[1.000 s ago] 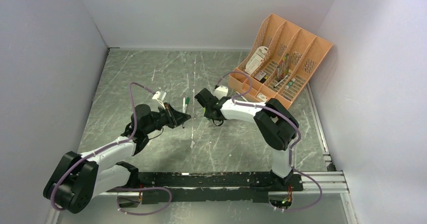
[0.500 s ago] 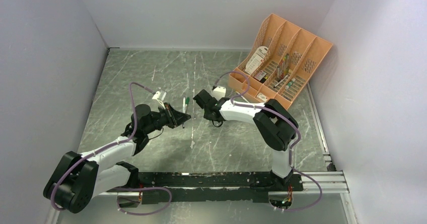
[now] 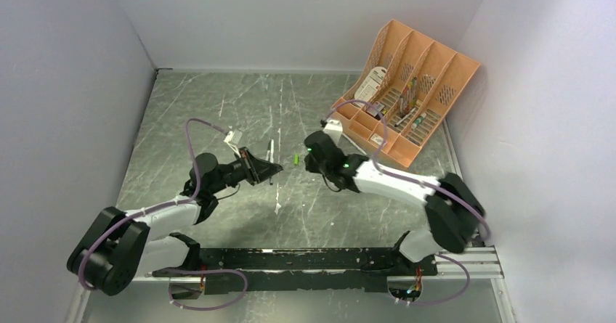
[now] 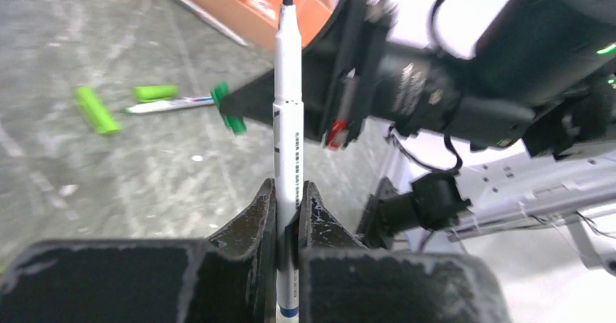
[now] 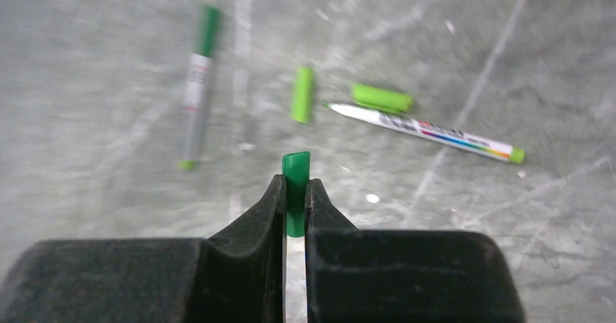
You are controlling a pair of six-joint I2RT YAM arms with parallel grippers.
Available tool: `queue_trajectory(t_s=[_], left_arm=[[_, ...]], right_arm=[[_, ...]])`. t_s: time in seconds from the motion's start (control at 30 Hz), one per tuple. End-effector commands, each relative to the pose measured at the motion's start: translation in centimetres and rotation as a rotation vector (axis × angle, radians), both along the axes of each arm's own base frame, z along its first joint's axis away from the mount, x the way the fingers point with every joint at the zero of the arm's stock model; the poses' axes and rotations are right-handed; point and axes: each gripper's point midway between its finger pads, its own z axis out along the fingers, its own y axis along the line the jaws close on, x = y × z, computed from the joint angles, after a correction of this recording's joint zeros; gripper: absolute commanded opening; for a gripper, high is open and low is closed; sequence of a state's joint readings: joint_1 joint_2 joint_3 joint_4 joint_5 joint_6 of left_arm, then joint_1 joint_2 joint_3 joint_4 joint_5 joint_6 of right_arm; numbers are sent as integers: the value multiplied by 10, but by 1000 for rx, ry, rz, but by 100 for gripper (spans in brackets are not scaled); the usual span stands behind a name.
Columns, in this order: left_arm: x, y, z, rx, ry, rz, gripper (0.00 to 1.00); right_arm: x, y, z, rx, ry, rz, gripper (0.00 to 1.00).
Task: Insert the pens into the pen caps
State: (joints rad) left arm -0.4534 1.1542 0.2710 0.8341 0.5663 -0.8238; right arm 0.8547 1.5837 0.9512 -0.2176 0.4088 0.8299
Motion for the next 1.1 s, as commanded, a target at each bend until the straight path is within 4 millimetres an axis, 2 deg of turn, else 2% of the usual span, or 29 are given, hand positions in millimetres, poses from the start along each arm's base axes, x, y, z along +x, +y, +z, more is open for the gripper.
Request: queue_trajectory(t_s=[0.0, 0.1, 0.2, 0.27, 0.37, 0.53, 0.7, 1.07], left_arm=[[-35, -30, 47, -142, -154, -171, 7], [-51, -50, 56, -175, -181, -217, 7], [-59, -55, 66, -252, -193, -236, 7], [-61, -56, 71, -293, -196, -248, 7], [-60, -58, 74, -331, -191, -247, 7], [-58, -68, 75, -327, -191, -274, 7], [-60, -78, 77, -312, -202, -298, 7], [-59, -79, 80, -316, -206, -293, 7]], right_arm=[[12, 20, 110, 277, -335, 103, 0], [7, 13, 160, 361, -464, 125, 0], [-1, 11, 198, 436, -564, 165, 0], [-9, 10, 220, 498, -631, 204, 0], [-20, 10, 241, 565, -687, 249, 0], [-28, 15, 249, 579, -702, 307, 0], [-31, 24, 246, 574, -693, 360, 0], [-35, 25, 245, 576, -688, 387, 0]])
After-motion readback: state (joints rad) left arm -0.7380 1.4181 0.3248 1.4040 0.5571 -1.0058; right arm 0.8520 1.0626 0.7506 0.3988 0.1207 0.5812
